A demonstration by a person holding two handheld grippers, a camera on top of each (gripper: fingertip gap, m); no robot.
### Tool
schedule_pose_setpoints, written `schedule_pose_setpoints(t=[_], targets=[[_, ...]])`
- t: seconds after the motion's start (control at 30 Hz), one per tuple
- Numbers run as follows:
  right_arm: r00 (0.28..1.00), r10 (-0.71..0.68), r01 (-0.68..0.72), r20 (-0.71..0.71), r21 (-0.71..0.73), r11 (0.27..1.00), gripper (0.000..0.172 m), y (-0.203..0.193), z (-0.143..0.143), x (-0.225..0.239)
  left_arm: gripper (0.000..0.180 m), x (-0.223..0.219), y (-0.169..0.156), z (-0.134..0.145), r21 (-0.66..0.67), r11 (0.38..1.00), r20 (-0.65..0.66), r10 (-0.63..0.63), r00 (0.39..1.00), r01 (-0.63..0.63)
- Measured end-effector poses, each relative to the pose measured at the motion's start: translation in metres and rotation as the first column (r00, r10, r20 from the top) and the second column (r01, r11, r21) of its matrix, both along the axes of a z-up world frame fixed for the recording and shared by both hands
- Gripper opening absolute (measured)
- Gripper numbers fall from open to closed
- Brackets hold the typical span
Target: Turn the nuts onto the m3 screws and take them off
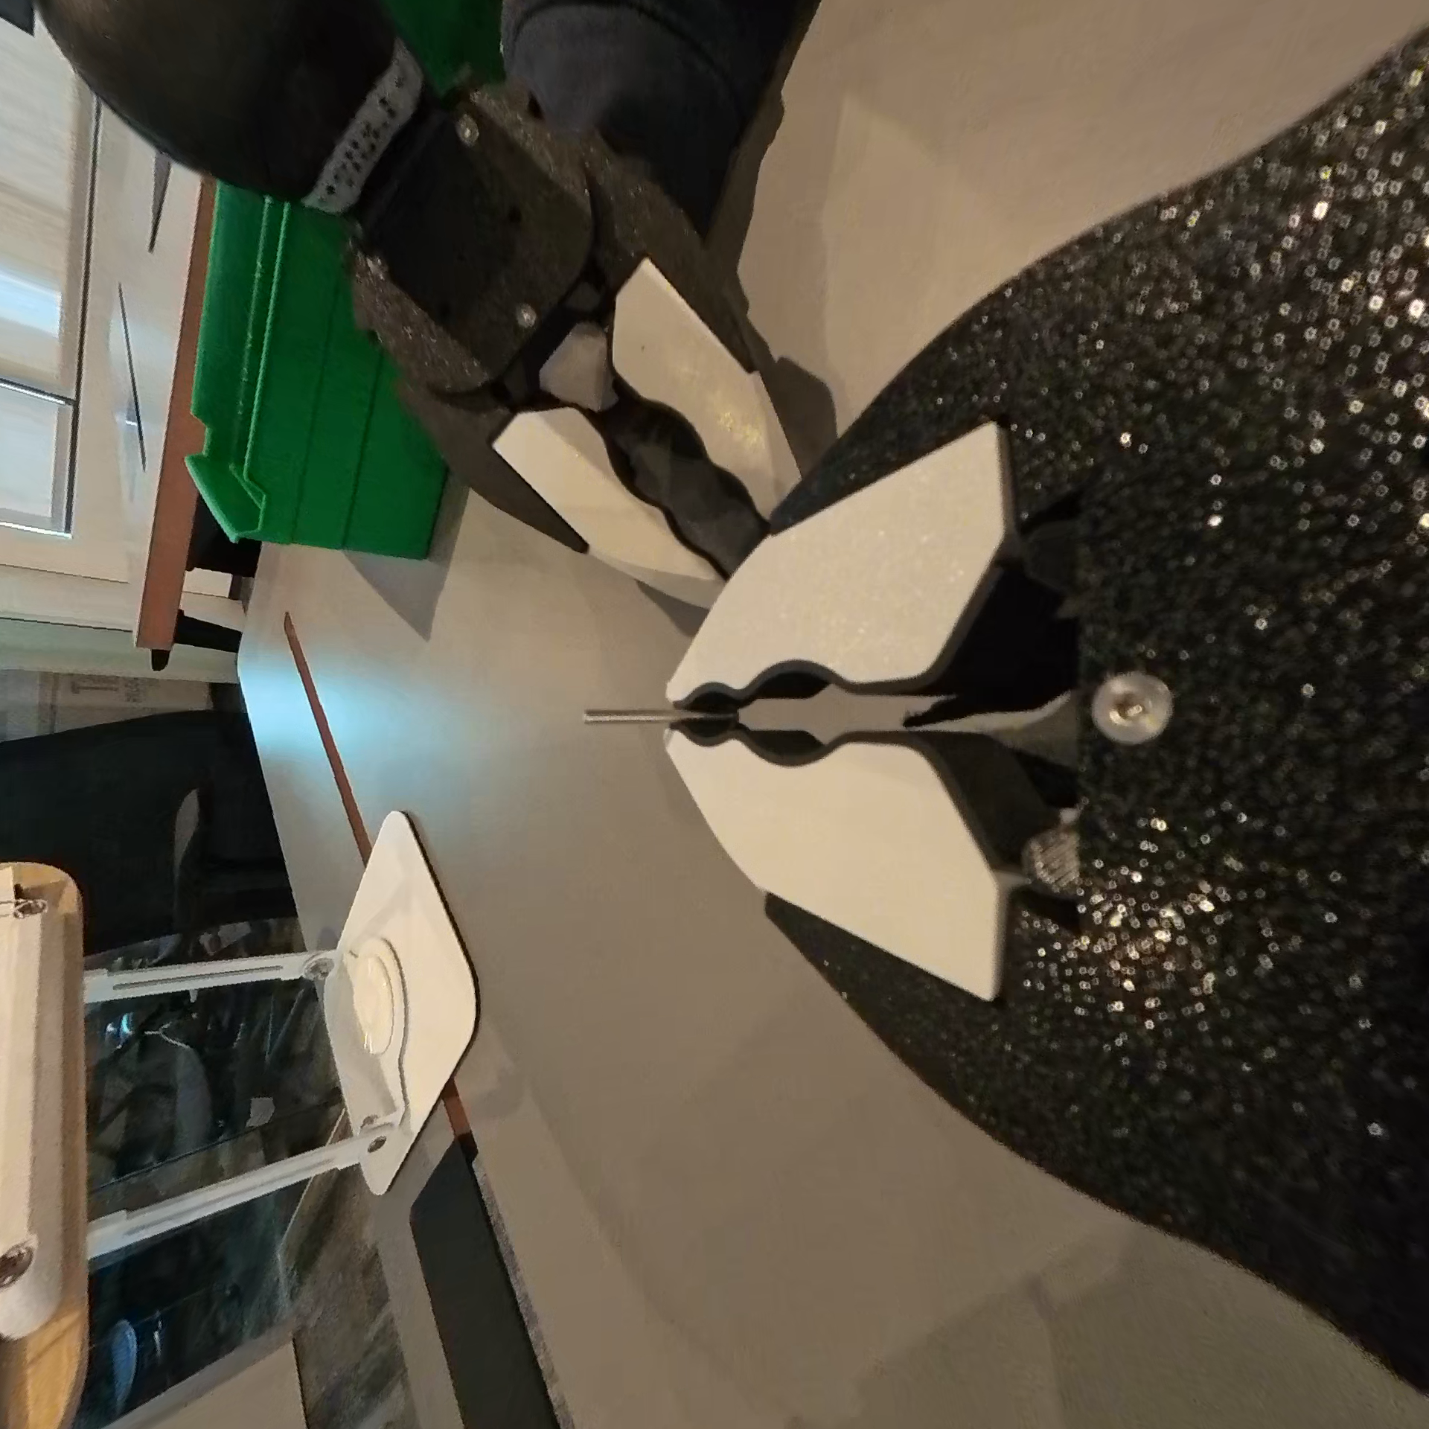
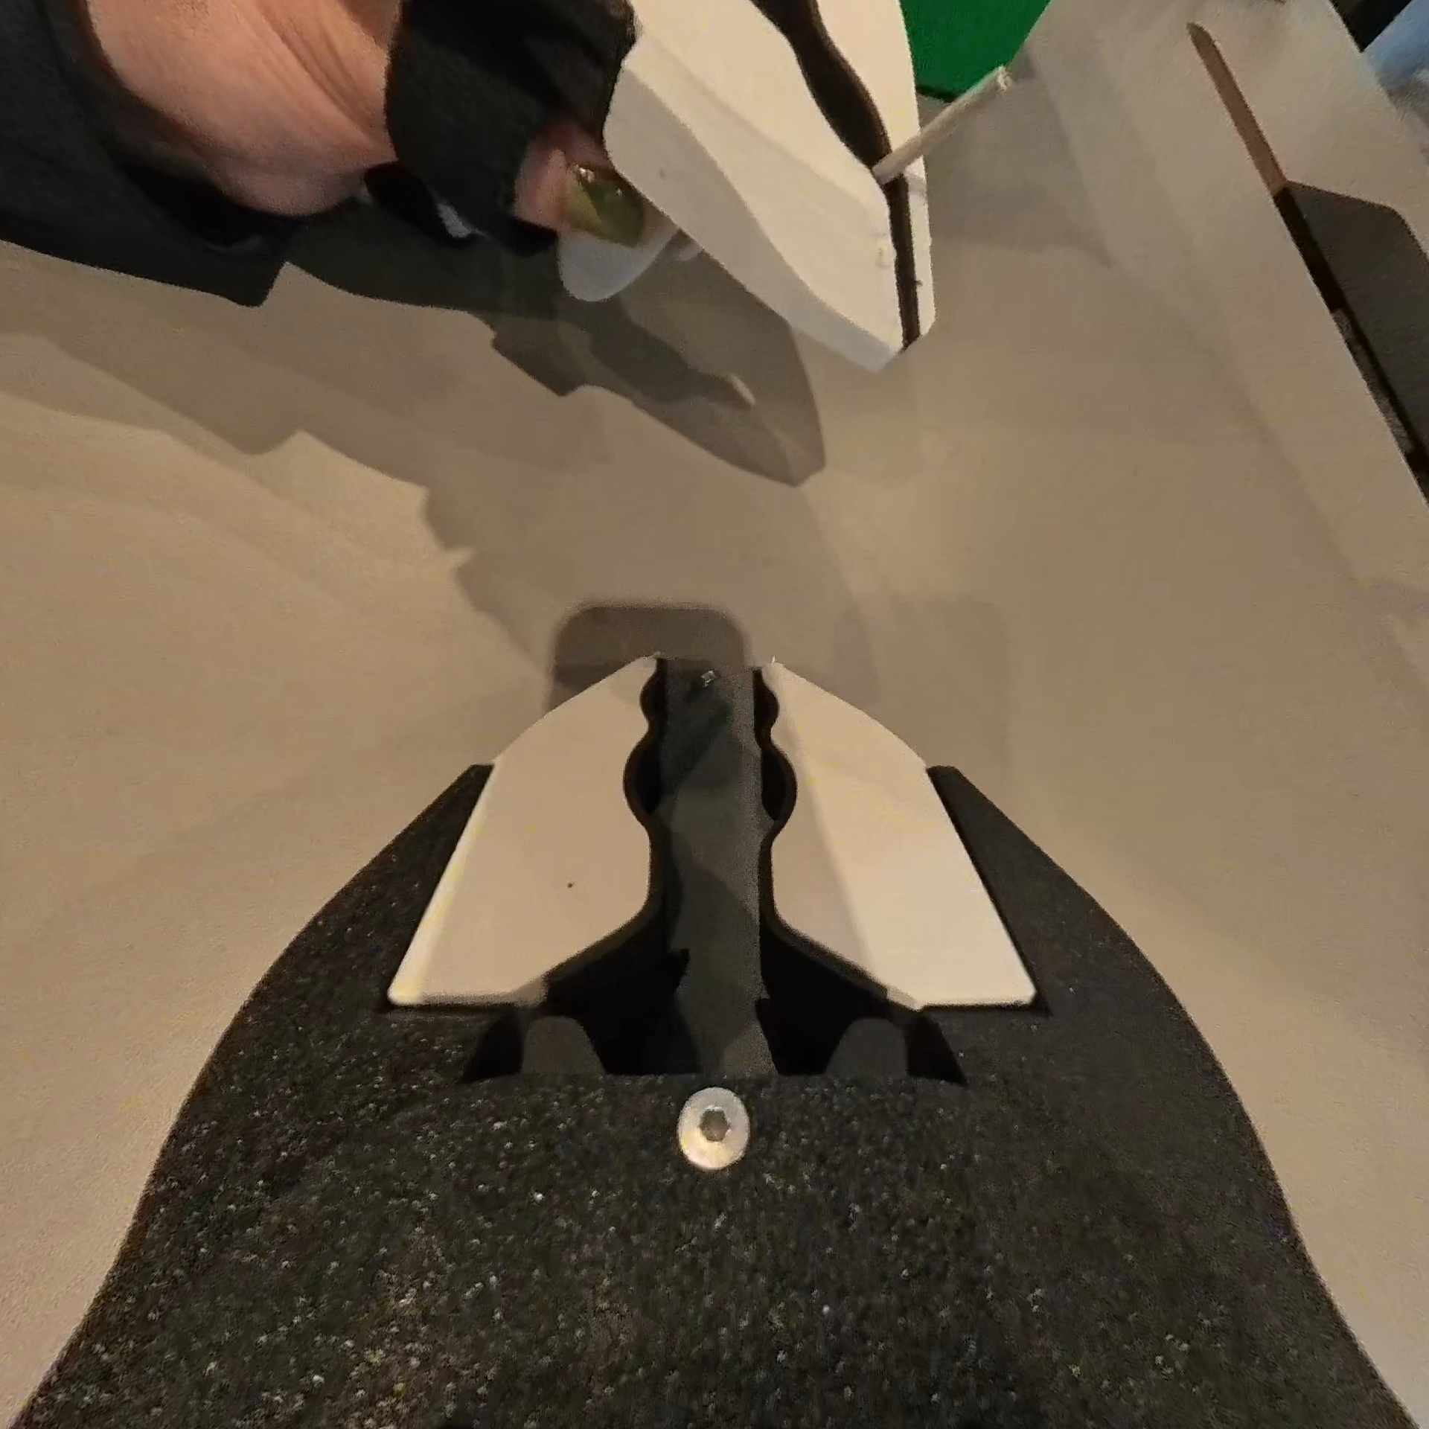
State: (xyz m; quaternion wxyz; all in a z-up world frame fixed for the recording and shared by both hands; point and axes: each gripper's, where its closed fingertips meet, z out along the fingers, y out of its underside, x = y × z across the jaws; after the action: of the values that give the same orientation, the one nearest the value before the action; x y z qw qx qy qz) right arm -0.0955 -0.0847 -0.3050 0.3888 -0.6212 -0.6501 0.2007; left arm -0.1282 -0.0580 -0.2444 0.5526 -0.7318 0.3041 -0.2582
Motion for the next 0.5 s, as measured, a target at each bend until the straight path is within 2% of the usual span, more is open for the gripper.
schedule_pose_setpoints(t=[0.5], targets=[[1.000,0.018,-0.018,0.009,-0.046,0.999,0.009,-0.0056,-0.0016,0.0035,0.001,0.0004,-0.0002,0.0002,-0.006,1.000,0.007,-0.006,1.000,0.006]])
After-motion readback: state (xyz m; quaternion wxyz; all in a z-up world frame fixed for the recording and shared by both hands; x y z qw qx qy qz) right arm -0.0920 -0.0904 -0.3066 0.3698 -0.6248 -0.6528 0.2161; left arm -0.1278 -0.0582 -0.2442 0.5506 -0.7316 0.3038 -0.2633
